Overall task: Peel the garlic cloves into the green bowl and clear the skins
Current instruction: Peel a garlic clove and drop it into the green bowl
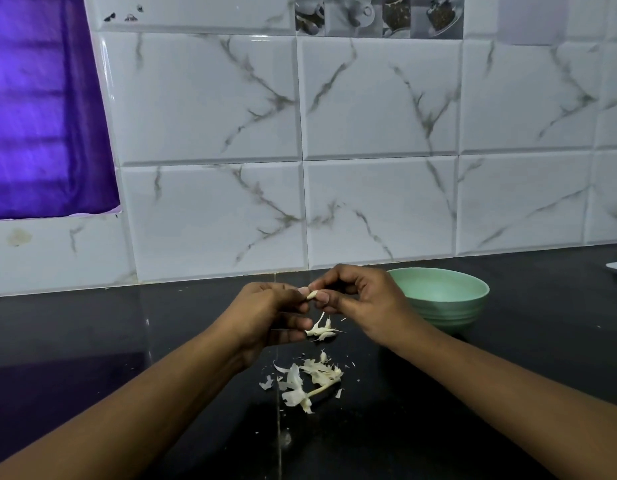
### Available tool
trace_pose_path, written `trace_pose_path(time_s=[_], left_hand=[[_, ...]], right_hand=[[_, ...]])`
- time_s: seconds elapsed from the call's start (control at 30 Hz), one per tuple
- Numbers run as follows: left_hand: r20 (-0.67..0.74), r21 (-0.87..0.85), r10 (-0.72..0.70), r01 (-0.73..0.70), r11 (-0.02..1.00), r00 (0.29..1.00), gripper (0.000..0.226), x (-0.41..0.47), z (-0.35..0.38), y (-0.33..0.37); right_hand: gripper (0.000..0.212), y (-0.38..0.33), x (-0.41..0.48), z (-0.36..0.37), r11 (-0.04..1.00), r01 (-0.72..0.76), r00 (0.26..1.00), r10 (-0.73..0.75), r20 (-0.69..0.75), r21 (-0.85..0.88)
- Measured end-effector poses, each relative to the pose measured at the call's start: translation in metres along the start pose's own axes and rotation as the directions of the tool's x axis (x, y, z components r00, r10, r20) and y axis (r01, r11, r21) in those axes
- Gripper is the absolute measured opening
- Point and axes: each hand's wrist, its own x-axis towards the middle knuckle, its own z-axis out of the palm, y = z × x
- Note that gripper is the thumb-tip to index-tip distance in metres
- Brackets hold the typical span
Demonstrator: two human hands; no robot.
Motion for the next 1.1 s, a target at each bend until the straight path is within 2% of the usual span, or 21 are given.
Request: trace_pose_path(time_s=[0.13,0.23,0.47,0.57,0.7,0.93,1.1], left_hand=[[0.072,0.075,0.026,-0.031,0.997,0.997,0.019,-0.002,0.000,0.001],[0.038,0.179,0.110,-0.115,0.977,0.993,0.030,-0.002,-0.004,0.002],[0.033,0.302,0.313,-0.308,0.902,0.949,0.004,-0.003,-0.010,0.006],[0.038,0.440,0.410,-0.384,0.812,0.911,0.001,-0.005,-0.009,0.006],[0.042,0.533,0.476,-0.423,0.732,0.878,0.001,-0.005,-0.009,0.006],[-0.002,0.453,0.432,-0.384,0.805,0.902,0.009,-0.004,-0.007,0.005],[-0.025,0.198,0.220,-0.211,0.957,0.975,0.011,-0.001,-0.004,0.004]], right_hand=[[0.016,0.001,0.001,-0.002,0.982,-0.078,0.997,0.074,0.027,0.171],[0.016,0.000,0.002,-0.002,0.969,-0.104,0.995,0.102,0.019,0.226],[0.012,0.000,0.004,-0.003,0.951,-0.127,0.990,0.141,-0.028,0.283],[0.010,0.000,0.004,-0.003,0.941,-0.137,0.988,0.154,-0.031,0.310],[0.009,-0.001,0.003,-0.003,0.935,-0.146,0.986,0.162,-0.025,0.323],[0.008,-0.002,0.002,-0.001,0.954,-0.115,0.991,0.127,-0.028,0.277],[0.015,-0.003,0.001,0.001,0.993,-0.022,0.998,0.029,-0.061,0.112]])
